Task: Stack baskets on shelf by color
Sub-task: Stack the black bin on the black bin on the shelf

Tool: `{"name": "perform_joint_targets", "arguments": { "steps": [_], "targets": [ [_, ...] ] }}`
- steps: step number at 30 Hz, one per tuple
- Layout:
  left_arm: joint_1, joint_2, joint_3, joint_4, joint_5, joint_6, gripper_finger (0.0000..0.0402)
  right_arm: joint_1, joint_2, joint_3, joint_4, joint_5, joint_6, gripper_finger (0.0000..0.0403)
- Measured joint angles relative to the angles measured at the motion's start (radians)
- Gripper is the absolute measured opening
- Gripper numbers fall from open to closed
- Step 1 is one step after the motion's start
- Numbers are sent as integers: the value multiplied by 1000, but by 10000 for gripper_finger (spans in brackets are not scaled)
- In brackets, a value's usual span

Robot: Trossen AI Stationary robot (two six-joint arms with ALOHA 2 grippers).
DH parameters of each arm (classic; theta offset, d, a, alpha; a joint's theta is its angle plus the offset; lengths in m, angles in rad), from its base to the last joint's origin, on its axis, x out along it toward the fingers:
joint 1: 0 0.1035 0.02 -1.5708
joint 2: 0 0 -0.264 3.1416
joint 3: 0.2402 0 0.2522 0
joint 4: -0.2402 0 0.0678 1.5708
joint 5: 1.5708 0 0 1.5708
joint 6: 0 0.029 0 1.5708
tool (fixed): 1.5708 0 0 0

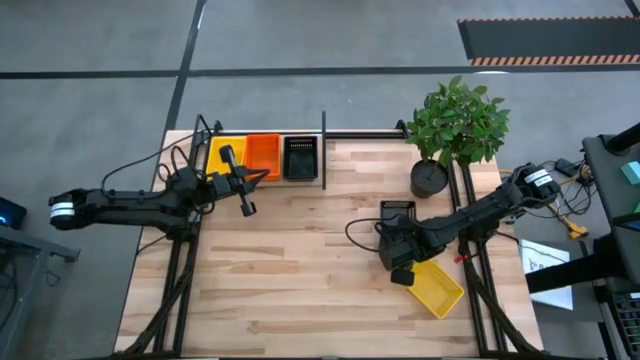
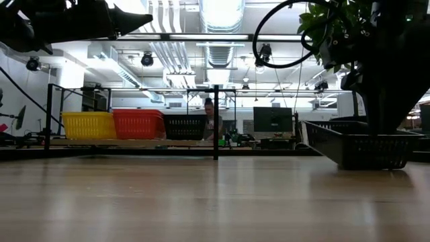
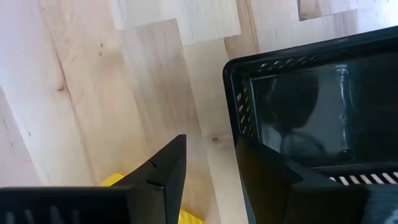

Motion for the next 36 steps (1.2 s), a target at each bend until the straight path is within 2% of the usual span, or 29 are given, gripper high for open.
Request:
{"name": "perform_joint_targets", "arguments": {
  "steps": [8,16,29,32,36],
  "targets": [
    [0,1,0,-1,-5,1,0,0,0,-2,-4,87,-8,152],
    [0,1,0,-1,-4,1,0,0,1,-2,-5,173,-34,130],
    [1,1,0,-1,-2,1,0,-2,2,-33,-44,182,-2,153],
    [1,0,0,0,3,1,0,-2,8,-69,5,175,-10,140],
    [1,-17,0,18,3,2,0,-2,8,-94,63,175,-10,88]
  ]
}}
